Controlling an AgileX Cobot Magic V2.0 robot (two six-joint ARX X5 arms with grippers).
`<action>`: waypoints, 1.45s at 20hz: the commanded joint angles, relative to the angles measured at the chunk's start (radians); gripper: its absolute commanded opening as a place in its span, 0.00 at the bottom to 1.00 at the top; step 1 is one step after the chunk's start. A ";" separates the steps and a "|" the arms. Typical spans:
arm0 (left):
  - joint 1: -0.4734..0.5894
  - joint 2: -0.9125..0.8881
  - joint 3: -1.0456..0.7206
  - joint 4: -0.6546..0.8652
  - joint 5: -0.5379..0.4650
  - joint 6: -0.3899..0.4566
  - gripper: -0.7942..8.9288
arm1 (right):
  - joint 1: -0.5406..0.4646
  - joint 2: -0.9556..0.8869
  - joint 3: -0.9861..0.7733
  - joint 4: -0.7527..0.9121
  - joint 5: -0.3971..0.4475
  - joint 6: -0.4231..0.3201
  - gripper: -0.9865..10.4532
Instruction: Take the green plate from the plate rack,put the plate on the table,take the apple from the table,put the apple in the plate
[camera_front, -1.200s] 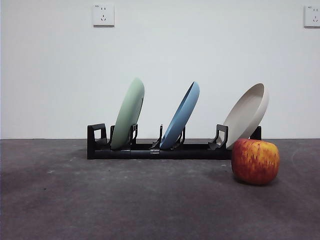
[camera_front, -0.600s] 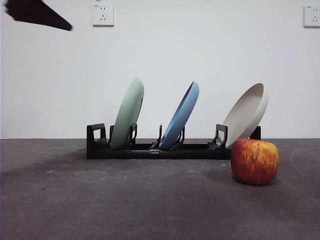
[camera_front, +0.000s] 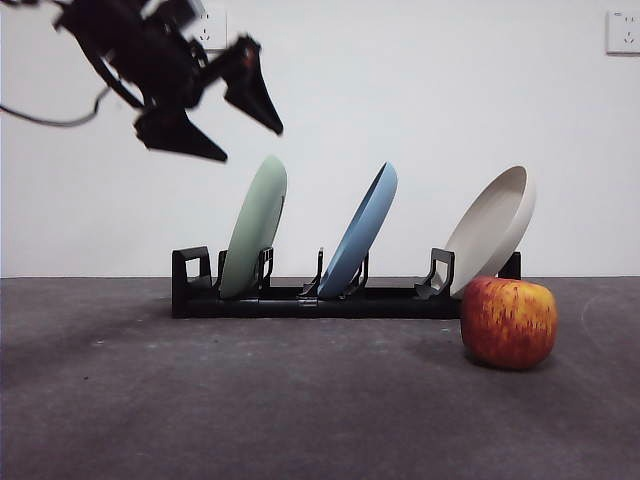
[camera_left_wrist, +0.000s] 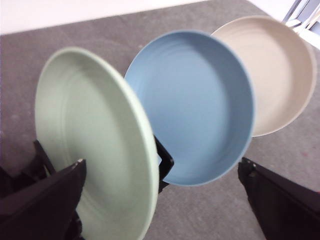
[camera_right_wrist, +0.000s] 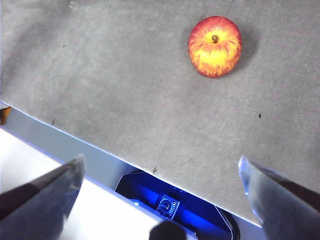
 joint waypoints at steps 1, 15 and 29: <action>-0.005 0.053 0.000 0.037 -0.004 -0.016 0.66 | 0.002 -0.001 0.003 0.002 -0.001 0.007 0.69; -0.045 0.140 0.000 0.068 -0.048 -0.015 0.20 | 0.002 -0.001 0.003 0.002 -0.001 0.025 0.69; -0.045 0.139 0.001 0.055 -0.043 -0.015 0.07 | 0.002 -0.001 0.003 0.002 -0.001 0.025 0.69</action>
